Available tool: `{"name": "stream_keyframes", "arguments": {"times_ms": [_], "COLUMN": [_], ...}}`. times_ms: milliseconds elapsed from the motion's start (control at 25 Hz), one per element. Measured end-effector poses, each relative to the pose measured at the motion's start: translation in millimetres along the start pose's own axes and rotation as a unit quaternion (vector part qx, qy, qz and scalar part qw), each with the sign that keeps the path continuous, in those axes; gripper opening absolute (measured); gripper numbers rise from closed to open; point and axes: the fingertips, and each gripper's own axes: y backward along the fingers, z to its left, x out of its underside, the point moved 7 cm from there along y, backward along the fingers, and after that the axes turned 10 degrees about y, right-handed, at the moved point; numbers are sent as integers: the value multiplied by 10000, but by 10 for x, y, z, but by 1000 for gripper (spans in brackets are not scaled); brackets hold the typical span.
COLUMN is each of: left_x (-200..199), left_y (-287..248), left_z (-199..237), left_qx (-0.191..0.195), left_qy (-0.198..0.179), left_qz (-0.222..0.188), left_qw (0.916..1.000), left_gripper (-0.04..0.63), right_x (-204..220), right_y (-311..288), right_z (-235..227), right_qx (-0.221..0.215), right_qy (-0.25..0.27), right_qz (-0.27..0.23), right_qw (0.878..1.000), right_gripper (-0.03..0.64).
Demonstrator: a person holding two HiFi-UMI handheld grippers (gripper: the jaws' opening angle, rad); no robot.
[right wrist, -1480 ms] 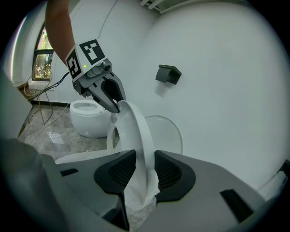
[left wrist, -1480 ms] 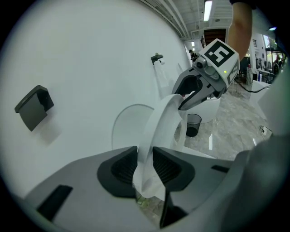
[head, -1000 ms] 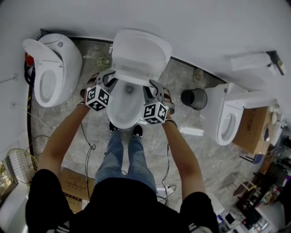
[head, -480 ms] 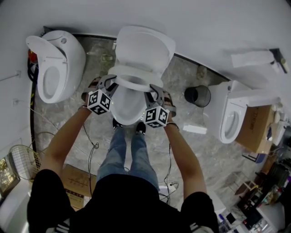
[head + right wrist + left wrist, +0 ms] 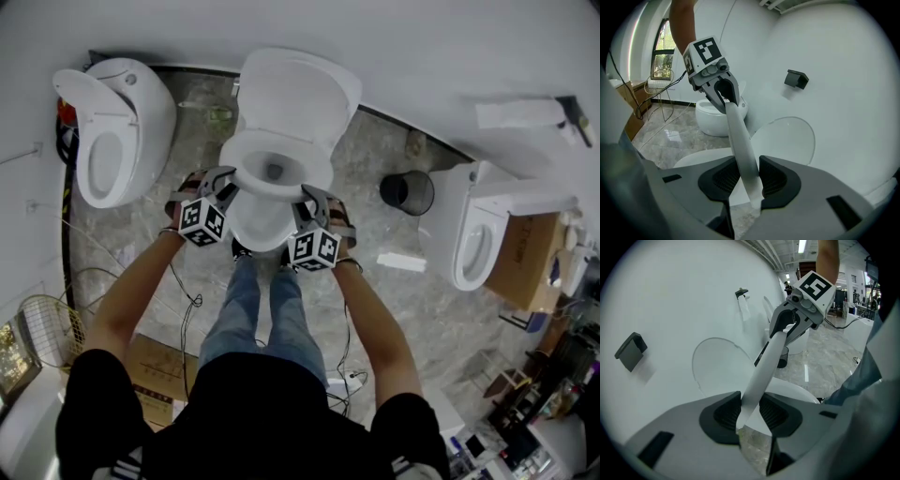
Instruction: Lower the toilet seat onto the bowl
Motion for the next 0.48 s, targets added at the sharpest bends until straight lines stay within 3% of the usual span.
{"name": "stream_keyframes", "arguments": {"times_ms": [480], "left_x": [288], "left_y": [66], "left_z": [-435], "left_qx": [-111], "left_qy": [-298], "left_qz": [361], "left_qw": [9988], "left_gripper": [132], "right_x": [70], "right_y": [10], "right_z": [525], "right_qx": [-284], "right_qy": [539], "right_qz": [166], "right_qw": [9980], "right_gripper": [137]}}
